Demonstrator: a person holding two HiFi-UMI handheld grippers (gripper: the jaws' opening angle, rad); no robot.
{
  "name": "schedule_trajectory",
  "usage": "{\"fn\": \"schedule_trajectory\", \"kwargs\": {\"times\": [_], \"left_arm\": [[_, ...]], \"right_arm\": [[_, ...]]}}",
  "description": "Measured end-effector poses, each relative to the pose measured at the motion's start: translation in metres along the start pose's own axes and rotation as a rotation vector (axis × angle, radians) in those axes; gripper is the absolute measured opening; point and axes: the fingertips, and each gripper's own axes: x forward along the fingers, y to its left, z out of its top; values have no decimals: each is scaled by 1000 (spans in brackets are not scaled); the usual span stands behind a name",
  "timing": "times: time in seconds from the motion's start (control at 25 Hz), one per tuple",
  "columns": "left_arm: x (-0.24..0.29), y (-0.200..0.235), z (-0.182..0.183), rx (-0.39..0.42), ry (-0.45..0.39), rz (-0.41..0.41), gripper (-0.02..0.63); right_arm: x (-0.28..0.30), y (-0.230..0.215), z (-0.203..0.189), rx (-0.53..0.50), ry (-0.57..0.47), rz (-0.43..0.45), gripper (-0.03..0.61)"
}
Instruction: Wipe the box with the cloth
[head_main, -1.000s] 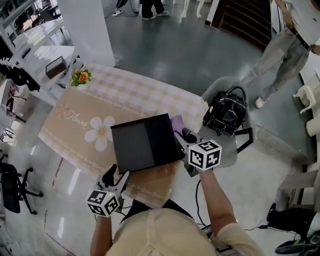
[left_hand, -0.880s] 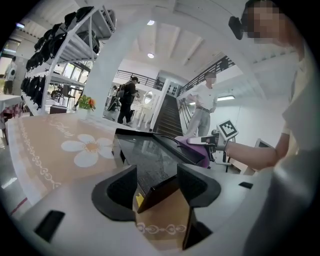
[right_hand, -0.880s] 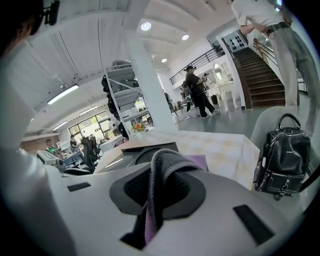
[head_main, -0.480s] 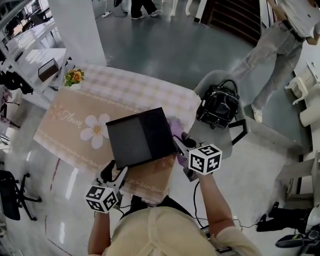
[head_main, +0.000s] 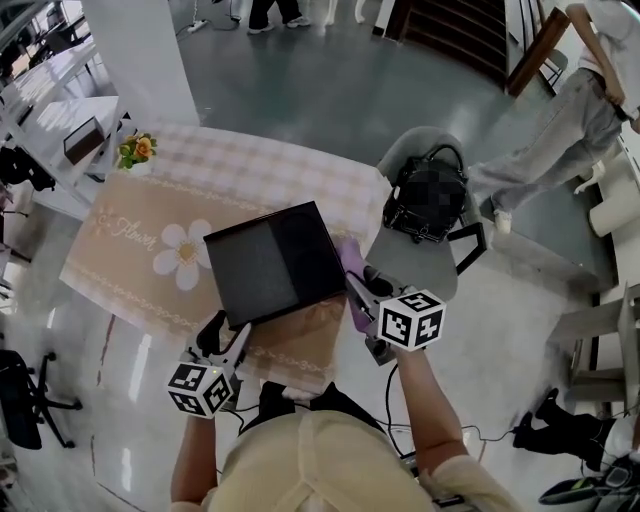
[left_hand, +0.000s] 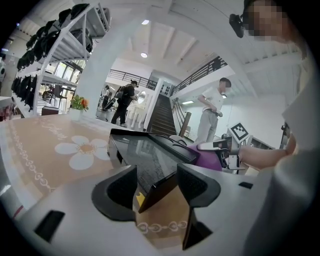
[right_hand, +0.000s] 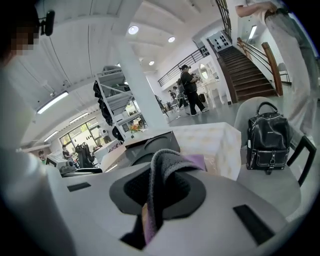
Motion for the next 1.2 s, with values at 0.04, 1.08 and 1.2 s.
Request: {"fn": "schedule_trajectory", "kwargs": {"times": [0.04, 1.08, 1.2], "left_arm": [[0, 0, 0, 1, 0, -3, 255], [-24, 9, 17, 13, -61, 66, 255], [-34, 12, 19, 5, -81, 94, 255]], "right_arm": [[-2, 1, -1, 8, -3, -3, 55], [-49, 84, 68, -255, -256, 130, 55], [-41, 124, 62, -315, -233, 280, 55]]}}
